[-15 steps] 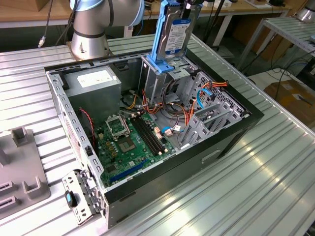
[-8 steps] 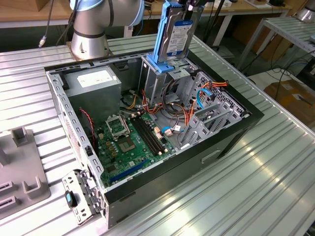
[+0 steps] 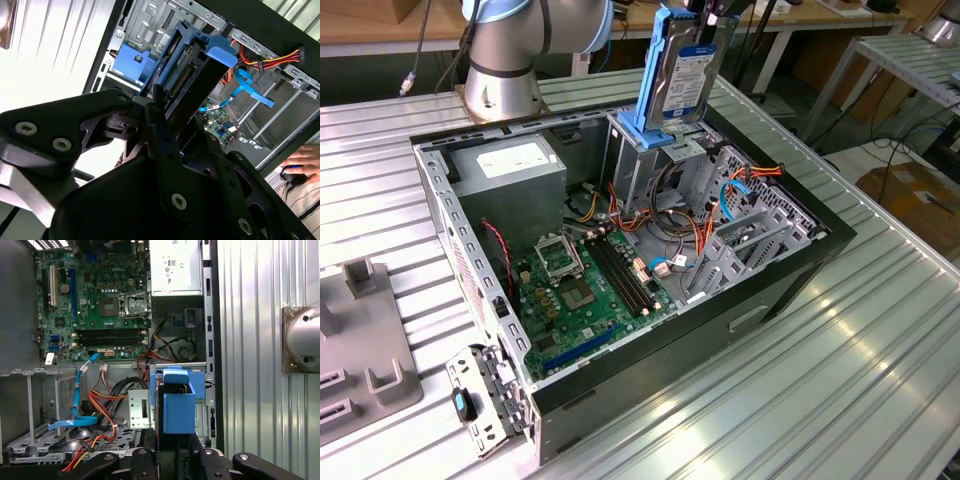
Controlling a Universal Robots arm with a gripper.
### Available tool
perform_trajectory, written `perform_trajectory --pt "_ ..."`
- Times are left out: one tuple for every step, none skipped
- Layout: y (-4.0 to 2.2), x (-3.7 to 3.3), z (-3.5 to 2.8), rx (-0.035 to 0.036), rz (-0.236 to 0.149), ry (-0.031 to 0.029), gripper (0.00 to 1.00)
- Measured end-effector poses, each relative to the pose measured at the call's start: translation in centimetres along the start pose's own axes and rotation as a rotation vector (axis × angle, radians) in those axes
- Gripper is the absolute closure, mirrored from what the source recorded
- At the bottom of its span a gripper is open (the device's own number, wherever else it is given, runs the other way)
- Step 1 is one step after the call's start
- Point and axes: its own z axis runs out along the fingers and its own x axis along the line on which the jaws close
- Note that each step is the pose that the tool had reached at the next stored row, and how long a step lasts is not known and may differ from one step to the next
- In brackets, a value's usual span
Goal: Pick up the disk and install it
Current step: 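Pick up the disk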
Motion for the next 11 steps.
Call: perform_trajectory --pt "0.00 0.02 0.00 0.0000 0.000 0.0000 0.65" --pt "0.00 0.02 0.00 0.0000 0.000 0.0000 0.65" --pt "0.00 0.02 0.00 0.0000 0.000 0.0000 0.65" --pt "0.00 0.03 0.00 0.0000 0.000 0.0000 0.65" --pt "0.00 0.03 0.00 0.0000 0.000 0.0000 0.65" --pt "0.00 0.04 0.00 0.0000 0.000 0.0000 0.65" --pt "0.00 0.04 0.00 0.0000 0.000 0.0000 0.65" --pt "0.00 0.05 0.00 0.0000 0.000 0.0000 0.65" --pt "0.00 0.07 0.00 0.0000 0.000 0.0000 0.65" --pt "0.00 0.10 0.00 0.0000 0.000 0.0000 0.65" --pt "0.00 0.14 -0.01 0.0000 0.000 0.0001 0.65"
